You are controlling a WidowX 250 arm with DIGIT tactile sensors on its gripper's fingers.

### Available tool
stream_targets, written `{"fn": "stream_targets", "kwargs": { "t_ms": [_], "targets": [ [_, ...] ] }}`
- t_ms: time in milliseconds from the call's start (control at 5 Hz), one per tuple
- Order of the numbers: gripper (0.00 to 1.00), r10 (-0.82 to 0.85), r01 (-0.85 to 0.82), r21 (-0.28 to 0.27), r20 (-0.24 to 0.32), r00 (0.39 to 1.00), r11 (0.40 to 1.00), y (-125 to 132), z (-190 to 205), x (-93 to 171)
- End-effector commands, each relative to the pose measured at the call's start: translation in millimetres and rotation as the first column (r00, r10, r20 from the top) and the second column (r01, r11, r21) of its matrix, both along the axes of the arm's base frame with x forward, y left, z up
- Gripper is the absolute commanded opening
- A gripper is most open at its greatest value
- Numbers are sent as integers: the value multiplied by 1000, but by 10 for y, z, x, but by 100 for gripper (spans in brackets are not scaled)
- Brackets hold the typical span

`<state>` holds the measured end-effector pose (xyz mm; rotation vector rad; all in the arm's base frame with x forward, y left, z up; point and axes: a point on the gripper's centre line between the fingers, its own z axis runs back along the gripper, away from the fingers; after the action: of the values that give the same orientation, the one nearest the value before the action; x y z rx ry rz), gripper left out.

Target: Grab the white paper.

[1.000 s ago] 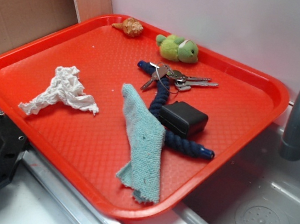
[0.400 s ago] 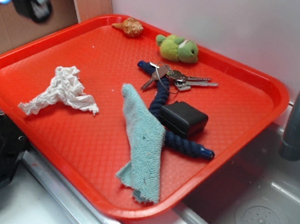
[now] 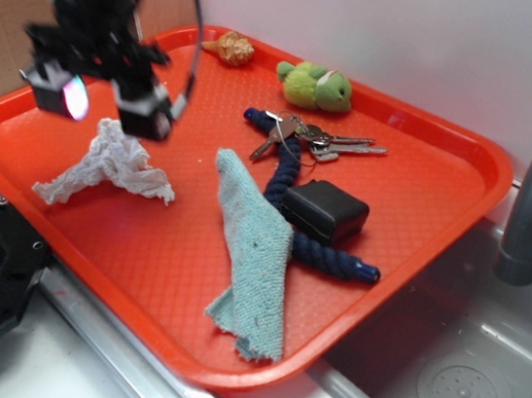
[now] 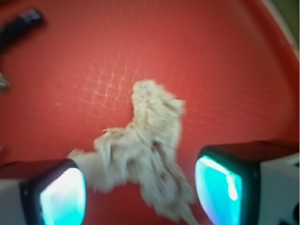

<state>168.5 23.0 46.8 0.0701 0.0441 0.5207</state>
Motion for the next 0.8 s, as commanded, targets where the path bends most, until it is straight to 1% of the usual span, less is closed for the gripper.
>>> {"fn": "stream_targets", "kwargs": {
  "t_ms": [0, 200, 400, 600],
  "targets": [
    [100, -2, 1, -19, -6, 1000, 1000, 46, -382, -345],
    [38, -34, 33, -25, -28, 999, 999, 31, -503, -534],
    [0, -80, 77, -78, -31, 996, 994, 37, -523, -628],
    [0, -185, 183, -80, -15, 983, 980, 66, -343, -586]
  ]
}}
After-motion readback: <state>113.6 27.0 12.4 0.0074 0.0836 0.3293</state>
